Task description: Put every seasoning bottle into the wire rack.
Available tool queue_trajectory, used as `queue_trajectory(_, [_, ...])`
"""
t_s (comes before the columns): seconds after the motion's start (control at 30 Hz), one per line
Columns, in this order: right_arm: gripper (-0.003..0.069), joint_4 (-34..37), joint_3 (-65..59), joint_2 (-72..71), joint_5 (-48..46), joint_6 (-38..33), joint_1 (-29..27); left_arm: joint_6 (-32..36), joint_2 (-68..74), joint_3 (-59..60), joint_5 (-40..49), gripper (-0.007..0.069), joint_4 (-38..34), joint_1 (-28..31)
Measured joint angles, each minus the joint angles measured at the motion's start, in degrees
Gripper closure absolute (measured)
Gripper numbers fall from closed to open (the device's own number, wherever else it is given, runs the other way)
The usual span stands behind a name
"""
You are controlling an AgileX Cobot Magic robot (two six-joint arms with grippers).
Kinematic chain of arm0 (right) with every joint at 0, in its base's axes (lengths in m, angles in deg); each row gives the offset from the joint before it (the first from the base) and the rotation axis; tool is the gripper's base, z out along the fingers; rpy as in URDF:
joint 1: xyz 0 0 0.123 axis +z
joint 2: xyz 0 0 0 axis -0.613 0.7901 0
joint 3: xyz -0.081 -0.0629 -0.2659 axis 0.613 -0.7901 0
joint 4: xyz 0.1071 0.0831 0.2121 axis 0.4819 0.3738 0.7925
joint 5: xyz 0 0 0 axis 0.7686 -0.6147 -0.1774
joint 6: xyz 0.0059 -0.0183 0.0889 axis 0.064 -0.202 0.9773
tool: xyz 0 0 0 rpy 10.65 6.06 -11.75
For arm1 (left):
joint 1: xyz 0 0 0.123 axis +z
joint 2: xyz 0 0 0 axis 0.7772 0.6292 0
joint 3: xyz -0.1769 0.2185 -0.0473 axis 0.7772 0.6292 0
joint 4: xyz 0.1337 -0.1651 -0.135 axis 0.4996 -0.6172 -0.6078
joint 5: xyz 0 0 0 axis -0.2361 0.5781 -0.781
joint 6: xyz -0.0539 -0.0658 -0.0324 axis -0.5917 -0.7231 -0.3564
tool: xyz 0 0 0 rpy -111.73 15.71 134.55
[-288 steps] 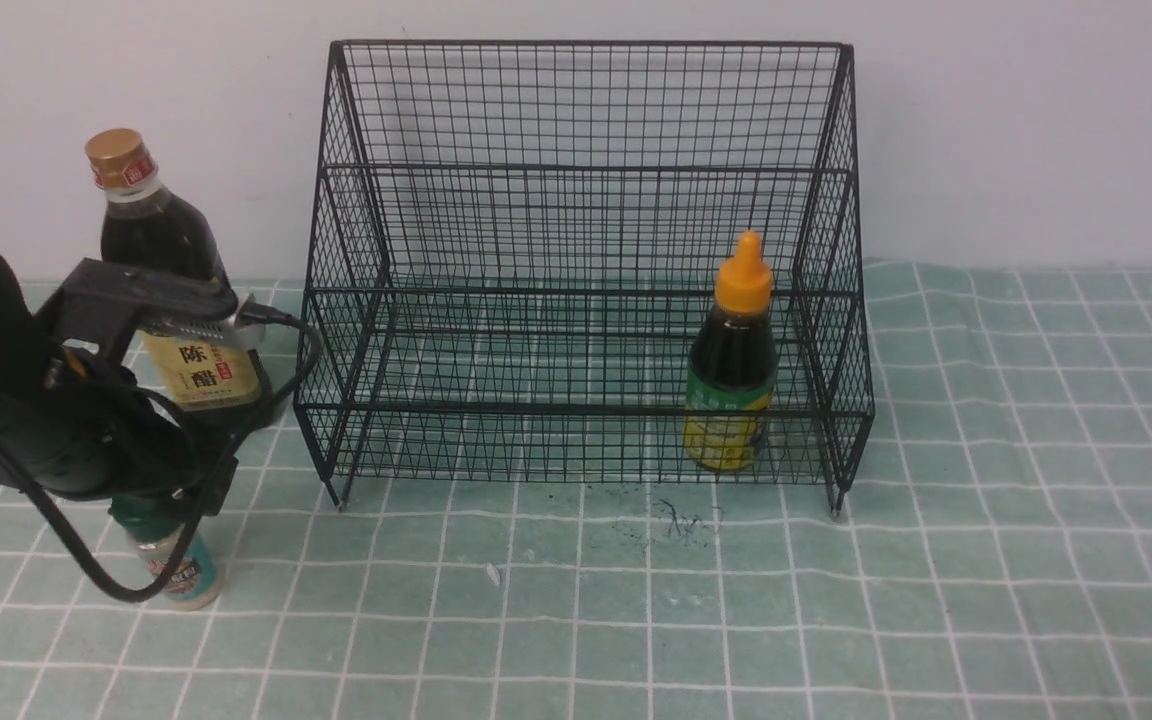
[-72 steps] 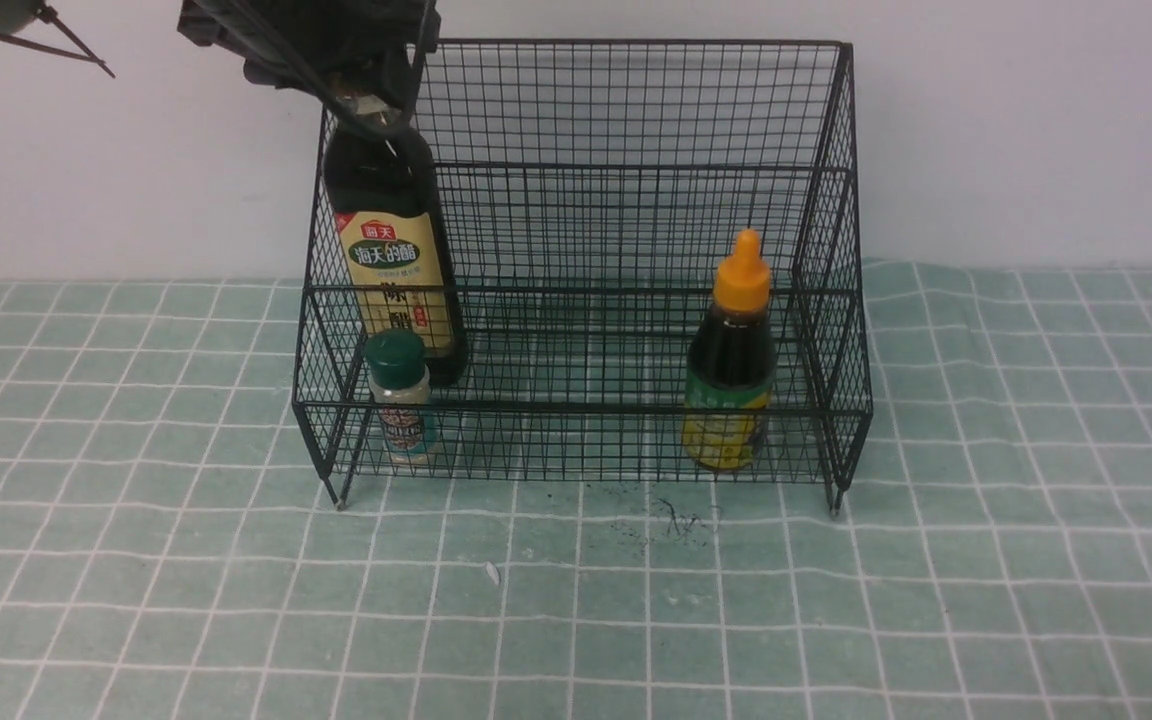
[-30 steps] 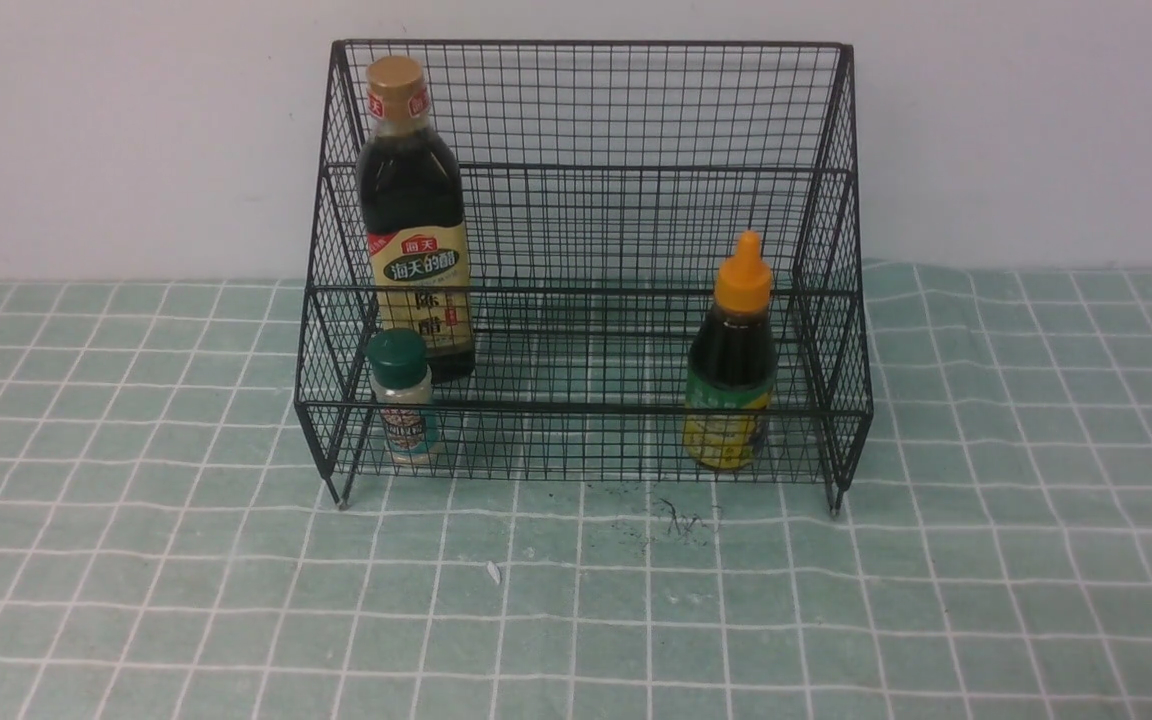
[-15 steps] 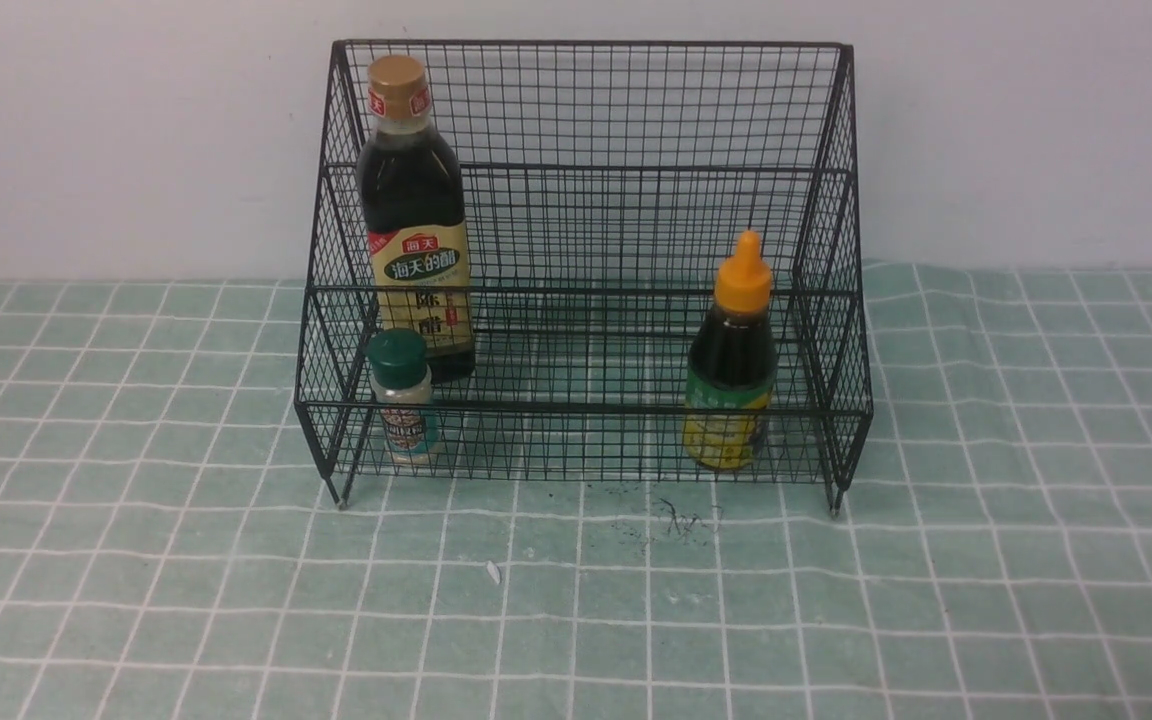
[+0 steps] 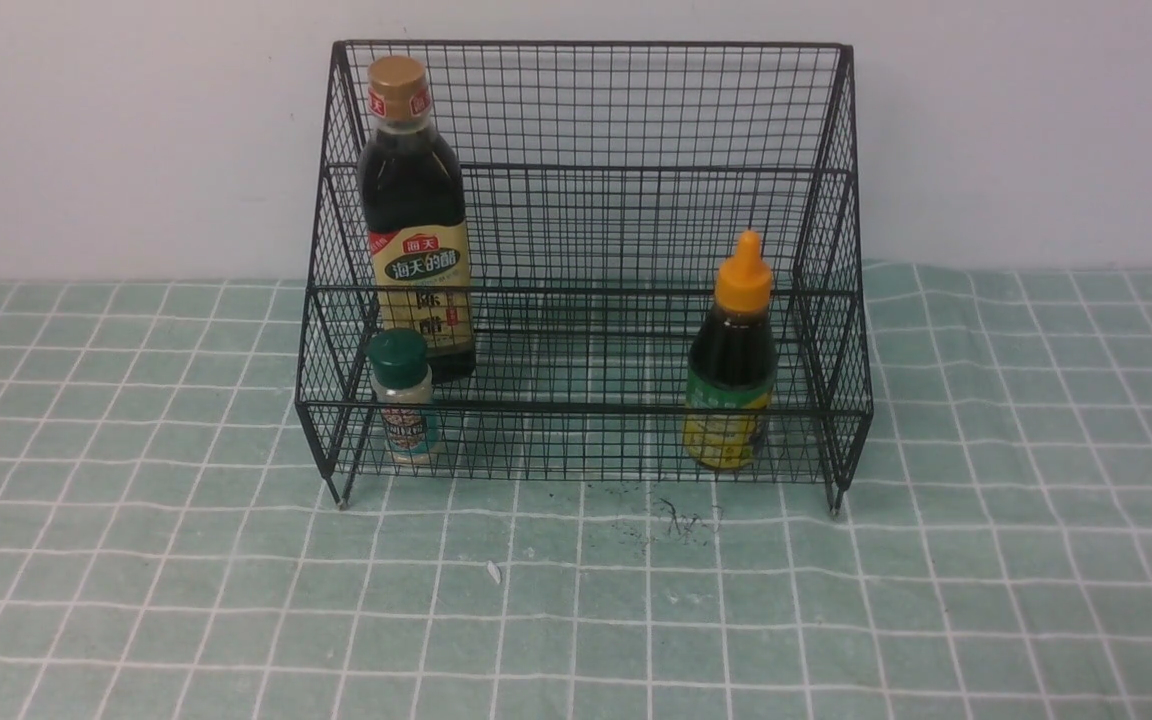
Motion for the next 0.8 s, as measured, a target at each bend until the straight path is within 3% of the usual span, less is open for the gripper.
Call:
queue_trajectory(0.3, [0.0669,0.0,0.0,0.0,0.0,0.0,0.0,-0.7,-10.8,18.9,-8.3,0.0631,0.4,0.0])
queue_trajectory(0.8, [0.0669,0.0,0.0,0.0,0.0,0.0,0.0,-0.6,-11.5,25.2,-8.4,0.0631,0.4,0.0])
